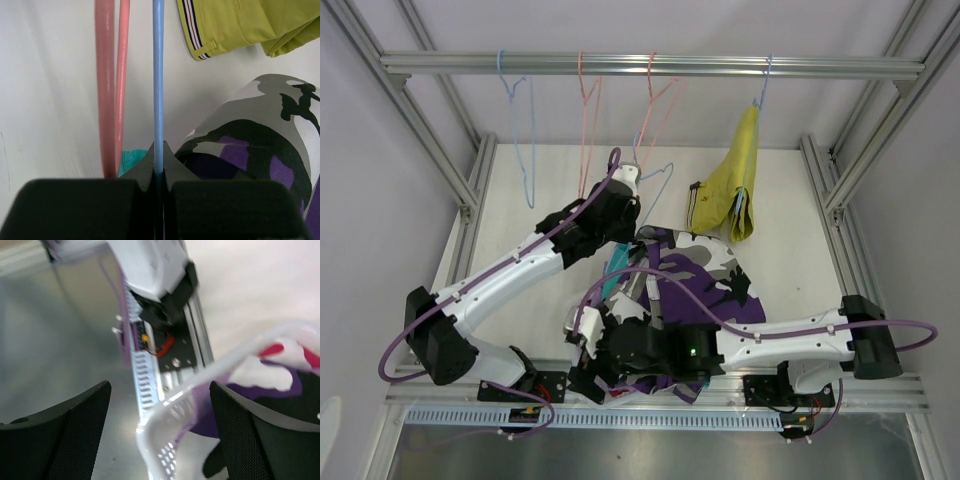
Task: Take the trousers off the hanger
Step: Place the trousers in the bin.
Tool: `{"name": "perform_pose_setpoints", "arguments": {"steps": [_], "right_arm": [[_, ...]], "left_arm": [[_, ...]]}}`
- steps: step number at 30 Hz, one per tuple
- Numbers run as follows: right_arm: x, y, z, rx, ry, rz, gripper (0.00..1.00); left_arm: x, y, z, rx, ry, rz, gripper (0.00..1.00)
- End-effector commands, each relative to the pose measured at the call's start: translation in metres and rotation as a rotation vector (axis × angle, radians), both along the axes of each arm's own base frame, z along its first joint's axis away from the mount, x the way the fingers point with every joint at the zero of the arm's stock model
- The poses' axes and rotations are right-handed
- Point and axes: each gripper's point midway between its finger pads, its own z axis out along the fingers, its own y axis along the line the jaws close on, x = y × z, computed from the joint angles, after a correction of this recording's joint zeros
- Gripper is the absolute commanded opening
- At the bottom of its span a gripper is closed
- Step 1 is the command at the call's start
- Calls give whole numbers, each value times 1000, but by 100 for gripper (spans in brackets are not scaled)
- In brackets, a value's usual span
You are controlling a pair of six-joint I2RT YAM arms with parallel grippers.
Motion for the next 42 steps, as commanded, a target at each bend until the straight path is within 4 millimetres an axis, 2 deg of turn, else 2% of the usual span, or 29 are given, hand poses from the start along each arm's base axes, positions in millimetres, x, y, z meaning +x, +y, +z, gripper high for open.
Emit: {"name": "perform_pose_setpoints", "arguments": {"steps": [1, 2, 3, 6, 7, 9, 10, 11, 13, 14, 16, 17, 19, 20, 22, 23, 24, 26, 27, 29, 32, 33, 34, 35, 37, 39, 40, 42], "right_arm": [[-17, 5, 83, 182, -31, 59, 84], [-18, -5, 99, 203, -37, 46, 85], [-16, -5, 101, 208, -42, 31, 84], [-1, -34, 118, 209, -58, -59, 78], [12, -50, 118, 196, -78, -121, 75], [26, -67, 118, 187, -91, -195, 56], [36, -83, 117, 182, -95, -255, 41], [41, -91, 117, 181, -100, -286, 35], [54, -108, 103, 150, -114, -362, 26], [60, -118, 105, 166, -112, -388, 23], [69, -126, 93, 166, -93, -430, 21], [80, -135, 68, 134, -80, -453, 20], [90, -137, 46, 151, -17, -489, 17], [99, -146, 5, 96, 12, -505, 17], [105, -145, -21, 127, 90, -534, 15], [104, -155, -64, 64, 118, -532, 14], [113, -153, -72, 102, 143, -560, 13], [114, -159, -101, 81, 200, -590, 11], [113, -166, -123, 47, 216, -601, 10], [110, -170, -135, 20, 238, -610, 9], [106, -174, -128, 7, 231, -605, 9], [107, -172, -108, 53, 219, -601, 9], [106, -172, -100, 63, 212, -600, 10], [105, -179, -99, 31, 200, -606, 11], [105, -179, -64, 99, 173, -604, 14], [105, -187, -49, 92, 148, -614, 18], [106, -188, -23, 143, 135, -625, 21], [107, -195, -9, 145, 112, -636, 28]], "left_arm": [[4, -5, 34, -80, -59, 1, 1], [4, -5, 33, -80, -57, -2, 1], [3, -5, 33, -80, -55, -1, 0], [3, -6, 32, -79, -52, -4, 1], [3, -6, 31, -77, -50, -1, 1], [4, -5, 32, -79, -54, -1, 1], [4, -5, 33, -79, -56, 0, 1], [4, -5, 32, -78, -55, 1, 1], [4, -5, 33, -77, -58, 2, 0], [4, -4, 32, -76, -57, 2, 1], [4, -4, 33, -76, -58, 3, 0], [4, -4, 34, -78, -60, 3, 0], [4, -4, 32, -75, -57, 3, 1], [4, -4, 33, -77, -59, 3, 0], [3, -4, 31, -74, -56, 3, 1], [4, -4, 33, -76, -60, 2, 0], [4, -4, 34, -79, -60, 2, 1], [3, -5, 32, -77, -55, -3, 1], [3, -5, 33, -81, -56, -3, 1], [2, -6, 34, -84, -57, -9, 0], [1, -7, 35, -88, -55, -15, 0], [1, -7, 35, -90, -54, -18, 0], [0, -7, 36, -92, -55, -21, 0], [0, -8, 36, -91, -52, -26, 1], [-4, -9, 40, -100, -50, -42, 1], [-7, -13, 47, -109, -50, -63, 1], [-12, -12, 44, -97, -25, -78, 1], [-18, -15, 57, -96, -34, -102, 0]]}}
